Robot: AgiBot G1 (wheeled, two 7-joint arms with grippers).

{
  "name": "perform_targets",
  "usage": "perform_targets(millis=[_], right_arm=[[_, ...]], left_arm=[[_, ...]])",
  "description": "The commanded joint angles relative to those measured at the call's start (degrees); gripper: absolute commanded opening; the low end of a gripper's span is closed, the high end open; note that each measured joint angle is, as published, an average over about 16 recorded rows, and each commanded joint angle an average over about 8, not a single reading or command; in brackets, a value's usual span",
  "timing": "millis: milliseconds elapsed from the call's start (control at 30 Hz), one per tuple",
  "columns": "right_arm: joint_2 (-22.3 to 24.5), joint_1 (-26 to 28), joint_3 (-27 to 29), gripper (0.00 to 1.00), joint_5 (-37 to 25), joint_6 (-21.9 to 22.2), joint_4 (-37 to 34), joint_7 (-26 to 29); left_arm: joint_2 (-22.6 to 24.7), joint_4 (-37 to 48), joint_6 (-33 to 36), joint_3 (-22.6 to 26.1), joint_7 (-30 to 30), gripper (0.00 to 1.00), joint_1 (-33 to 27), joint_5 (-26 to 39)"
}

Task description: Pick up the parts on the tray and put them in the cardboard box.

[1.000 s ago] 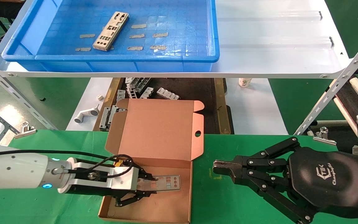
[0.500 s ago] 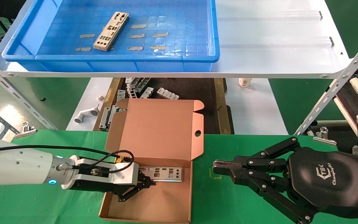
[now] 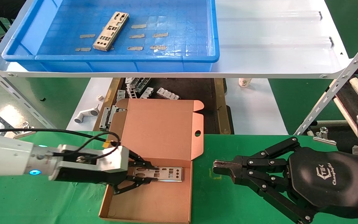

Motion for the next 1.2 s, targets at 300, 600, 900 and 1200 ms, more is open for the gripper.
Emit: perform_targets(millis=[300, 600, 900, 1200], right_arm=[[0.0, 0.0, 0.0, 0.0, 0.0, 0.0, 0.0, 0.0], [0.0, 0.0, -0.1, 0.96, 0.0, 0.0, 0.0, 0.0], [0.0, 0.0, -0.1, 1.0, 0.1, 0.0, 0.0, 0.0], [0.0, 0.0, -0.1, 1.0, 0.1, 0.0, 0.0, -0.1]], left_arm=[[-3.4, 1.4, 8.2, -3.0, -2.8, 1.0, -0.3, -8.6], [-5.1, -1.3, 8.7, -5.6, -5.2, 1.0, 1.8, -12.3], [-6.9, -5.5, 8.3, -8.7, -8.1, 1.0, 4.7, -15.7], [-8.7, -9.7, 7.9, -11.8, -11.0, 1.0, 7.6, -19.1]])
